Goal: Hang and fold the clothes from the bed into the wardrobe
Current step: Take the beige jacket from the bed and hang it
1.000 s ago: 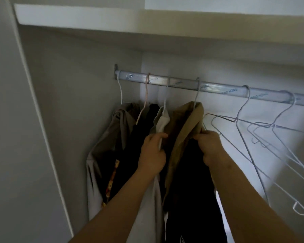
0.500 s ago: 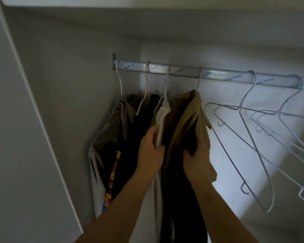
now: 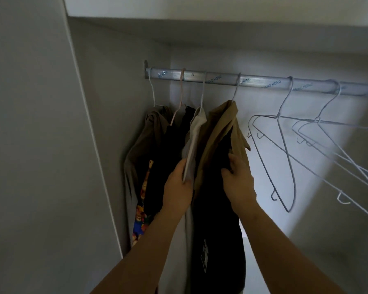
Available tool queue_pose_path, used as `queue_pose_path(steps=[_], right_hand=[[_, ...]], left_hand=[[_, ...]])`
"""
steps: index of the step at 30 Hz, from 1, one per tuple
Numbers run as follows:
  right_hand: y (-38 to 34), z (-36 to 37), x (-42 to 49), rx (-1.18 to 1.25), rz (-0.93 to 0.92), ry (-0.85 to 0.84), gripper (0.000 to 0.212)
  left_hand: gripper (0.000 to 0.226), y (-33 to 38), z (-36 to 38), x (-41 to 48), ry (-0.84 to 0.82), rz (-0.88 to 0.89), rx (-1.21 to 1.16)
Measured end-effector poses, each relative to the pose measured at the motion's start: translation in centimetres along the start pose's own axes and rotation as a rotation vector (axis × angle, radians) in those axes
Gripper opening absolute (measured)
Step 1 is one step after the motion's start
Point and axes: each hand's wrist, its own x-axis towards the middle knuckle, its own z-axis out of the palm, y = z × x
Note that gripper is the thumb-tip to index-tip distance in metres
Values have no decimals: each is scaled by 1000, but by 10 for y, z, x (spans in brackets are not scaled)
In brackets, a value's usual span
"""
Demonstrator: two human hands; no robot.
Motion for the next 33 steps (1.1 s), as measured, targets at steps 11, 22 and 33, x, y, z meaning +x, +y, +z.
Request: queue_pose_path(steps=[11, 22, 33], right_hand=[[16, -13, -39, 171, 86, -170, 39], [70, -73, -183, 391, 394, -96, 32], [148, -159, -403, 573, 801, 116, 11]], left_hand=[[45, -13, -12, -34, -68, -69, 63], [17, -1, 19, -173, -169, -431, -49], [14, 22, 70, -397, -494, -753, -83]])
